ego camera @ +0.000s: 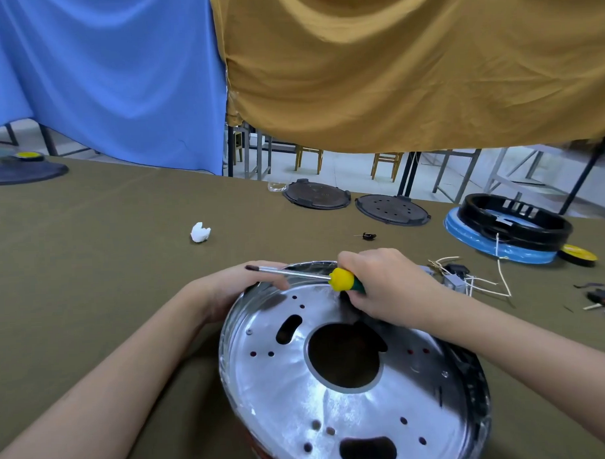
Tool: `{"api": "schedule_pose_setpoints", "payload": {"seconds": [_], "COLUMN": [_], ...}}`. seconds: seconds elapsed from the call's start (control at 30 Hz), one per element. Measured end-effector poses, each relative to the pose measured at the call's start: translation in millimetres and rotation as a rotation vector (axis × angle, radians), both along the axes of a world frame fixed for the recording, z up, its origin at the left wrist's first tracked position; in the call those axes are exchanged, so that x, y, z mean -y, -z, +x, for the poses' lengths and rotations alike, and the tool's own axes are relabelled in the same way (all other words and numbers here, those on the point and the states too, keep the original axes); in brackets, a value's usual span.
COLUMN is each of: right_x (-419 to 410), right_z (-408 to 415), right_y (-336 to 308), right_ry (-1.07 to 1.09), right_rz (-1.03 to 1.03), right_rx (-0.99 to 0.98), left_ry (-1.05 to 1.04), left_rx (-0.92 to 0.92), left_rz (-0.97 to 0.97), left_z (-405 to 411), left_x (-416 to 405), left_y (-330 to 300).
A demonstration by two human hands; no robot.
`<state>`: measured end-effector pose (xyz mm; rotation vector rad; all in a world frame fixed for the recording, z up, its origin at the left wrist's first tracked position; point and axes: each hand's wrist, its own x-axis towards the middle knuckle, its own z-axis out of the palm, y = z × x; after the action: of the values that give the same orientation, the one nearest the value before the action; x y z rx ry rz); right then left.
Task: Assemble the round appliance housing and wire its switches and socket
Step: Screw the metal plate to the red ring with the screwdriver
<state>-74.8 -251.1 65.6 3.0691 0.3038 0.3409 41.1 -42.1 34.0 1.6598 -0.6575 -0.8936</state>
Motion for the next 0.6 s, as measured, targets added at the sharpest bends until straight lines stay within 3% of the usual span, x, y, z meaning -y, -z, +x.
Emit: {"api": "schedule_pose_setpoints", "payload": {"seconds": [0.23,0.33,0.4,0.5,0.6], "right_x": [4.7,7.6,7.6,4.8,3.8], "right_z": [-7.4,-7.8,-7.4,-6.0,-7.8], "right_y": [-15.2,-19.7,-19.3,-19.5,-18.3], "right_ry": [0.026,0.045,0.057,0.059,0.047], "right_rz": [0.107,0.268,0.333,0.225,0.142], "right_rx": [-0.054,-0.063,-0.056,-0.088,-0.086], "left_ry": [-0.006,0.001,0.011,0.106,0.059], "left_rx": [-0.053,0.03,-0.008,-0.032,0.023], "left_rz": [0.106,0.128,0.07,0.008,0.054], "left_z": [6.4,9.2,6.4,10.5,15.3], "left_x": [2.5,5.2,5.0,2.3,7.7], "left_y": [7.5,8.8,0.9,4.9,7.6]}}
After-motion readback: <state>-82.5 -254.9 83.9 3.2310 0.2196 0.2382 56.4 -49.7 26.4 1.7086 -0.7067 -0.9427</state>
